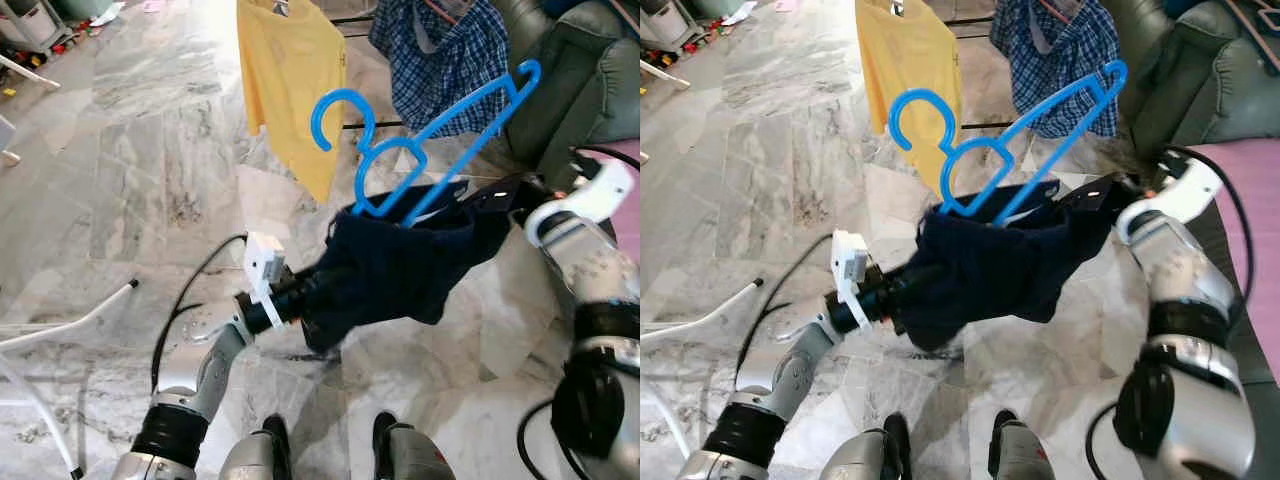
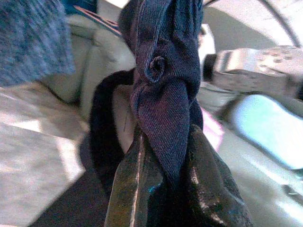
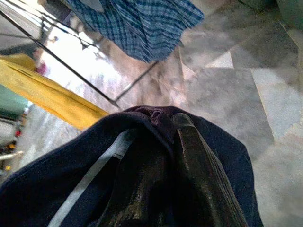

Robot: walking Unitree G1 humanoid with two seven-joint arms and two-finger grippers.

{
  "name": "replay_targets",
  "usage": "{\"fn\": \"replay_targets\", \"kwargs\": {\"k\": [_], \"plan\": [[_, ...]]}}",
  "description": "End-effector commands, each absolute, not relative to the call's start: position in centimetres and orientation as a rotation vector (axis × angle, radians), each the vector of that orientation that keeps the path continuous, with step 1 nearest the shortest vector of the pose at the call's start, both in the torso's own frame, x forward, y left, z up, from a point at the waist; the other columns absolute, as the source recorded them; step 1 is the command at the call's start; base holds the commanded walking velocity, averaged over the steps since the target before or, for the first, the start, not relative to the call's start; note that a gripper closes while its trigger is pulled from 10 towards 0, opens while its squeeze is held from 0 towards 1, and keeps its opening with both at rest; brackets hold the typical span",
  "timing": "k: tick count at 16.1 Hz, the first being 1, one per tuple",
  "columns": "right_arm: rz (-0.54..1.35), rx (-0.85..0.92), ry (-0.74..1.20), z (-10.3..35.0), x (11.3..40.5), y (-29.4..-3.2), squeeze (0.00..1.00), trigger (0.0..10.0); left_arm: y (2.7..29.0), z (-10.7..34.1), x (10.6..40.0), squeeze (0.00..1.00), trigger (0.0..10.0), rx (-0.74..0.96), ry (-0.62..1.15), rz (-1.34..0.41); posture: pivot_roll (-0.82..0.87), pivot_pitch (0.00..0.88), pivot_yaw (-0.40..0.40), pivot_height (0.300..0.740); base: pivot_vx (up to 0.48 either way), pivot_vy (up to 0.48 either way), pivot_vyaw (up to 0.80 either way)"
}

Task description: Hang hanger

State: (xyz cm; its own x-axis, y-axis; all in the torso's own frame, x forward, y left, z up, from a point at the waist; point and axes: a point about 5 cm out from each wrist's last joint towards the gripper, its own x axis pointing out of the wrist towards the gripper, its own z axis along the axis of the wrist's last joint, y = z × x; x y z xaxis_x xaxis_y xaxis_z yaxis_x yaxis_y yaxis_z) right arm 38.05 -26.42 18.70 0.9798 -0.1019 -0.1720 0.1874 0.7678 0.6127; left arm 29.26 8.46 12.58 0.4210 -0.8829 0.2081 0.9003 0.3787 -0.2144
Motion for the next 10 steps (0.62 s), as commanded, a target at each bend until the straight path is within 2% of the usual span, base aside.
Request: {"fn": "replay_targets", "kwargs": {"k": [1, 5, 10], "plan": [[-0.209, 0.674, 0.124, 18.8, 38.0, -27.4, 0.0, 0.0, 8.7, 12.4, 28.7, 0.0, 0.0, -0.329, -0.057, -1.175, -0.16, 0.255, 0.052, 0.74, 0.0, 0.0, 0.0], [-0.267, 0.686, 0.169, 17.7, 37.9, -27.7, 0.0, 0.0, 8.9, 11.9, 27.7, 0.0, 0.0, -0.351, -0.014, -1.282, -0.16, 0.252, 0.045, 0.74, 0.0, 0.0, 0.0], [-0.354, 0.694, 0.132, 18.1, 37.4, -30.1, 0.0, 0.0, 9.8, 11.1, 27.3, 0.0, 0.0, -0.436, 0.053, -1.314, -0.17, 0.254, 0.046, 0.74, 0.0, 0.0, 0.0]]}}
